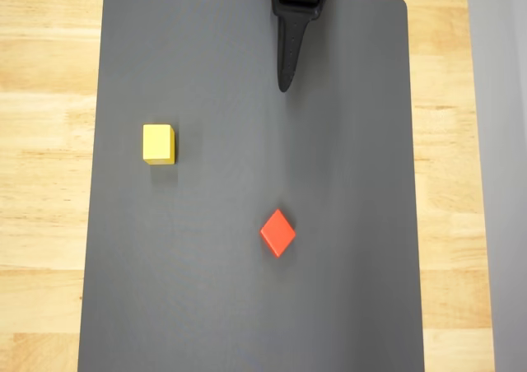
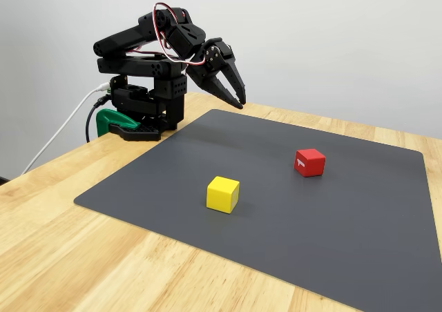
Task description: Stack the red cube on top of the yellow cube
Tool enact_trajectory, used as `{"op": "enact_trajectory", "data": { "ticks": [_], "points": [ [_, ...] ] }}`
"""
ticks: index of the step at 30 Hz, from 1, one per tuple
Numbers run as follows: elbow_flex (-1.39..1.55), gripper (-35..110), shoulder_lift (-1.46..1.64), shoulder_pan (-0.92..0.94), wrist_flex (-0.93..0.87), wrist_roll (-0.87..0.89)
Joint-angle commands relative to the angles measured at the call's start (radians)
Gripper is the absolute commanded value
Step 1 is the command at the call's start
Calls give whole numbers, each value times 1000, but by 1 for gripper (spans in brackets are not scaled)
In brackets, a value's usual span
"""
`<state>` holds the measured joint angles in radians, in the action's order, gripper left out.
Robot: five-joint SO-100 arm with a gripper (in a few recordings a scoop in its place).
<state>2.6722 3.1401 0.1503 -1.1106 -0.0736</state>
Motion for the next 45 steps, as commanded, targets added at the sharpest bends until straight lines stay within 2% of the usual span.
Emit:
{"op": "enact_trajectory", "data": {
  "ticks": [1, 11, 13, 17, 27, 34, 38, 42, 45],
  "points": [
    [2, 0, 3, 9, 9, -15],
    [0, 0, 3, -12, 5, -43],
    [-20, 3, -3, -9, -48, -52],
    [-95, 11, -98, 18, -114, -63],
    [-370, 17, -417, 63, -51, -97],
    [-758, 20, -887, 91, -112, -305],
    [-1046, 20, -1161, 97, -255, -604],
    [-1279, 19, -1388, 107, -310, -666],
    [-1411, 21, -1514, 103, -353, -799]
  ]
}}
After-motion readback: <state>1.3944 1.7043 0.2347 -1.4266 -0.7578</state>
